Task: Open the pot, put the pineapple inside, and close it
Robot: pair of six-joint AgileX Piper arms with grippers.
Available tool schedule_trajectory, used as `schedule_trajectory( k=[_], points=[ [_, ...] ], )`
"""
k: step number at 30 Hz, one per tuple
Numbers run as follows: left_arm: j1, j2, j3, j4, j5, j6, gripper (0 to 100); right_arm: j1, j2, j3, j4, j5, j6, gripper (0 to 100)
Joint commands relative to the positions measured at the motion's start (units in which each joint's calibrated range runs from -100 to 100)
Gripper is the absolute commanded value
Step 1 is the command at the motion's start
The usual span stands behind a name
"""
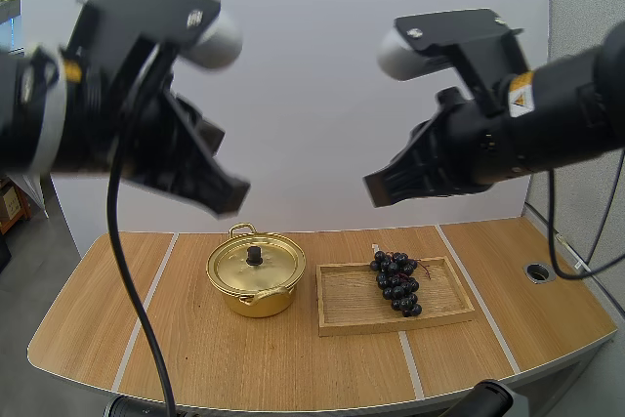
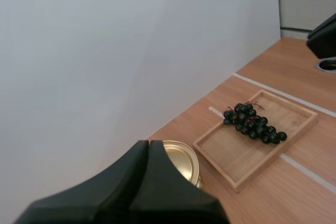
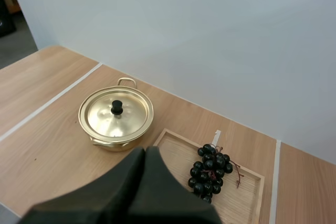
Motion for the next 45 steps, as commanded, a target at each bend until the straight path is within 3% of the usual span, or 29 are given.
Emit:
schedule_trajectory(
  k=[1, 11, 18, 23, 29, 36, 40, 45],
  points=[
    [-0.04, -13.5, 13.3, -0.1, -17.3, -4.7, 0, -3.9, -7.4, 0.0, -1.7, -1.6, 5.6, 0],
    [-0.04, -24.2, 19.8, -0.1, -33.6, -13.7, 0, -10.6, -13.8, 0.0, -2.1, -9.0, 10.6, 0],
    [-0.04, -29.9, 25.3, -0.1, -45.6, -17.2, 0, -13.1, -20.2, 3.5, -2.0, -16.7, 10.8, 0],
    [-0.04, -31.4, 29.3, 3.2, -50.6, -19.0, 0, -13.8, -25.3, 11.7, -2.0, -24.3, 10.8, 0],
    [0.03, -31.5, 36.7, 11.4, -59.8, -28.4, 0, -13.8, -26.8, 24.6, -1.9, -38.8, 10.8, 0],
    [0.03, -31.5, 48.7, 13.5, -65.7, -27.8, 0, -13.8, -26.8, 43.8, -1.9, -62.6, 10.8, 0],
    [0.03, -31.5, 54.7, 13.9, -66.2, -27.6, 0, -13.9, -26.8, 50.0, -2.0, -65.5, 10.8, 0],
    [0.22, -31.5, 57.9, 14.3, -70.7, -27.4, 0, -16.8, -26.8, 55.0, -2.0, -65.7, 10.8, 0]
  ],
)
